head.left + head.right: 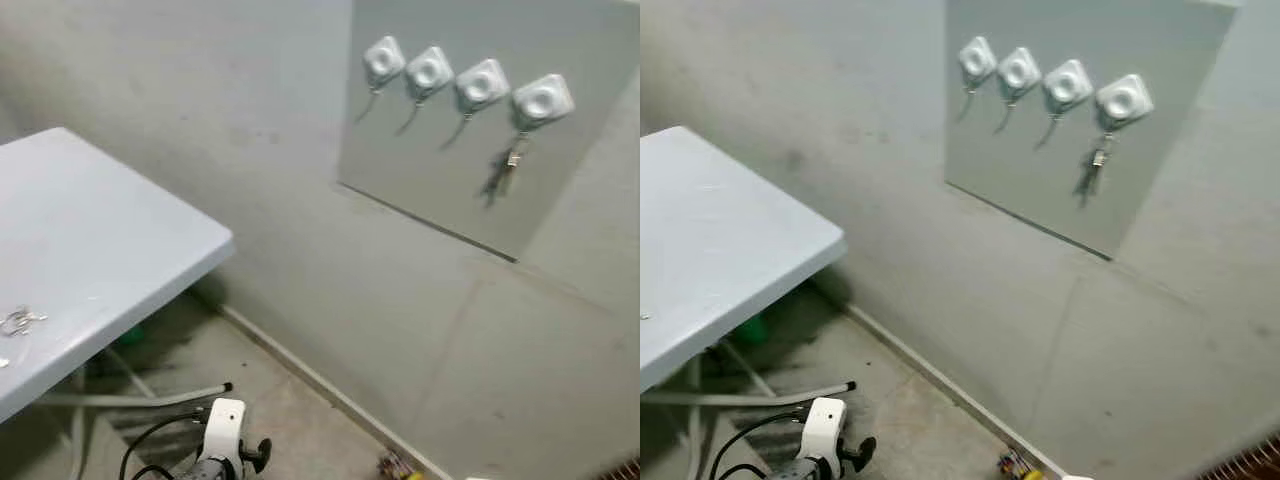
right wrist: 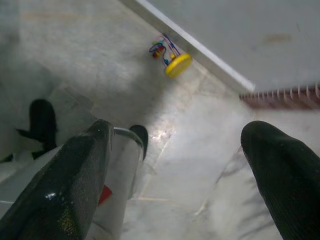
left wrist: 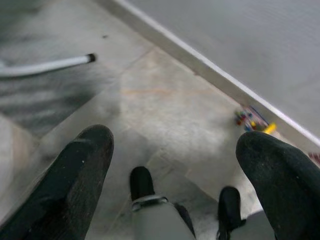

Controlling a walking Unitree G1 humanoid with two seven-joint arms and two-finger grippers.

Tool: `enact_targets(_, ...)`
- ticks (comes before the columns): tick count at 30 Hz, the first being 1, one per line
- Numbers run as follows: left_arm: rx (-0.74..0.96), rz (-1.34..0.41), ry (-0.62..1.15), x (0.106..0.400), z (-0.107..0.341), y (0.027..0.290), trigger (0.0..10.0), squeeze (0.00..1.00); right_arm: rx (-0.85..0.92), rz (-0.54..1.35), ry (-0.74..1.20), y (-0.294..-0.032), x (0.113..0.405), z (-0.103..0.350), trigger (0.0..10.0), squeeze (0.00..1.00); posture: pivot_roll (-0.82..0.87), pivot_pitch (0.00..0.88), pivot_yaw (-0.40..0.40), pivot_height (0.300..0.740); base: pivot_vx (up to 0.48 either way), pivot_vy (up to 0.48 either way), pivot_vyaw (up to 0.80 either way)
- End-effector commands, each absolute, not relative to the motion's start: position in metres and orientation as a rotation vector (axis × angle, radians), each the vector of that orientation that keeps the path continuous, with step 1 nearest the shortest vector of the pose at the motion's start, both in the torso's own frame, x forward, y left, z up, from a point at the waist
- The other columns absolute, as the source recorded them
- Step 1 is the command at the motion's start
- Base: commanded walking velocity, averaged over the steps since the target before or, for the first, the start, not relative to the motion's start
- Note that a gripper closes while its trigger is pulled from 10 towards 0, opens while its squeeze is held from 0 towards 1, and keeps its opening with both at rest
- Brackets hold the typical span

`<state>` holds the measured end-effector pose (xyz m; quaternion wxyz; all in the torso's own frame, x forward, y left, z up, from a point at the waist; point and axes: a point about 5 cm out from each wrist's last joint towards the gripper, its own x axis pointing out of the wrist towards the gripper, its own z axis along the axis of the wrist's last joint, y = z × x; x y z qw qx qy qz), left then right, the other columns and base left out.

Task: Hang keys on a hook

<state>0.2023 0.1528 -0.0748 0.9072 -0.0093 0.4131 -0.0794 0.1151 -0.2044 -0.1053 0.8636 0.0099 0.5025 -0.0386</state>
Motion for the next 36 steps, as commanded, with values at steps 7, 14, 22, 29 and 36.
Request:
enact_targets(7,-0.02,-0.147,0.867,0.1989,-0.0767,0.1559,10.0,0.0,0.045,-0.084,1.067,-0.1992,0.1116,-0.1073,10.0,0.0,-0.02,0.0,-0.034,0.74,0.0,0.0,0.79)
enact_targets(14,-0.023,-0.145,0.868,0.1989,-0.0768,0.1554,10.0,0.0,0.048,-0.084,1.067,-0.1986,0.1122,-0.1072,10.0,0.0,-0.02,0.0,-0.034,0.74,0.0,0.0,0.79)
enact_targets(22,-0.023,-0.144,0.867,0.1997,-0.0764,0.1552,10.0,0.0,0.049,-0.082,1.069,-0.1981,0.1119,-0.1074,10.0,0.0,-0.02,0.0,-0.036,0.74,0.0,0.0,0.79)
enact_targets(29,-0.021,-0.14,0.865,0.2002,-0.0762,0.1554,10.0,0.0,0.051,-0.079,1.069,-0.1976,0.112,-0.1075,10.0,0.0,-0.02,0.0,-0.037,0.74,0.0,0.0,0.79)
enact_targets(36,-0.019,-0.14,0.866,0.2004,-0.0761,0.1553,10.0,0.0,0.047,-0.073,1.071,-0.1974,0.112,-0.1075,10.0,0.0,-0.02,0.0,-0.037,0.74,0.0,0.0,0.79)
